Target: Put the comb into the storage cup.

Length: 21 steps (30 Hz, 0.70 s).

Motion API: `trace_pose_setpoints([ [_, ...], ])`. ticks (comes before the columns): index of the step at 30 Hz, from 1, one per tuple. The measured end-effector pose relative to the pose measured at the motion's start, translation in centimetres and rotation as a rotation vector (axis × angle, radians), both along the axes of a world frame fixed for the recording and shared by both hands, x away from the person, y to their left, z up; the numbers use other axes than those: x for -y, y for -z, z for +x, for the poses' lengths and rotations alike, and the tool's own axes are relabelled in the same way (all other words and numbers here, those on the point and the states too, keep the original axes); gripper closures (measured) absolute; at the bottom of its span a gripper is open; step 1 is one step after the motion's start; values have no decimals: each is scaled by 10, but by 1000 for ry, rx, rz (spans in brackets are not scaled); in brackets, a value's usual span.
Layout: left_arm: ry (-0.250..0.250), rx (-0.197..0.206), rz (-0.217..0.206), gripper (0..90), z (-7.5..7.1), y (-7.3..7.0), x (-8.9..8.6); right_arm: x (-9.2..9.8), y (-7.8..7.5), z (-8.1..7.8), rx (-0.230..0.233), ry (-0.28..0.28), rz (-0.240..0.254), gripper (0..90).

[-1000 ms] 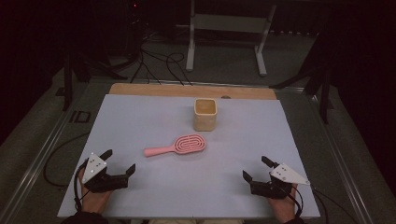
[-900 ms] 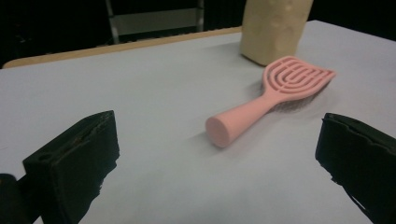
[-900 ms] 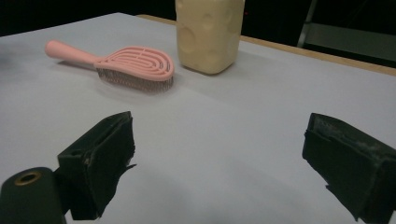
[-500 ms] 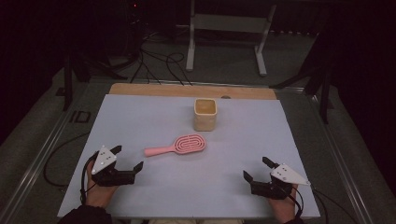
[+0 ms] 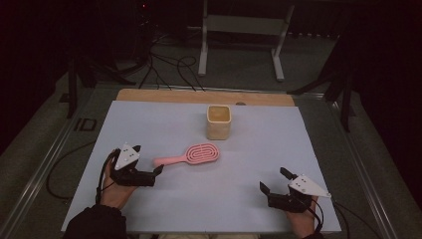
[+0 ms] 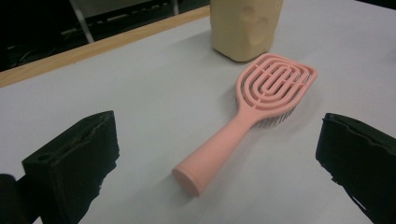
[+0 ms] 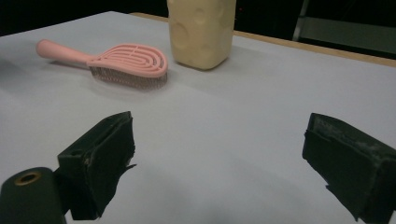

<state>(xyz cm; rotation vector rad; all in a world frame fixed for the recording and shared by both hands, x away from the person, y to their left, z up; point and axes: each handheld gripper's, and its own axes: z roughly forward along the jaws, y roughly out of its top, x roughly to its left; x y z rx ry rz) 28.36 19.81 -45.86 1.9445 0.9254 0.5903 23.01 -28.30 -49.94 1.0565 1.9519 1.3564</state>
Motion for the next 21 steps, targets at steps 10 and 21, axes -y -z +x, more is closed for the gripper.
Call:
trace_pose_setpoints([
  [10, 44, -31, 84, 0, 14, -5, 18, 0, 1, 0, -3, -2, 1, 89],
  [21, 124, -92, 205, 0, 33, -5, 40, 0, 1, 1, -5, -3, -2, 89],
])
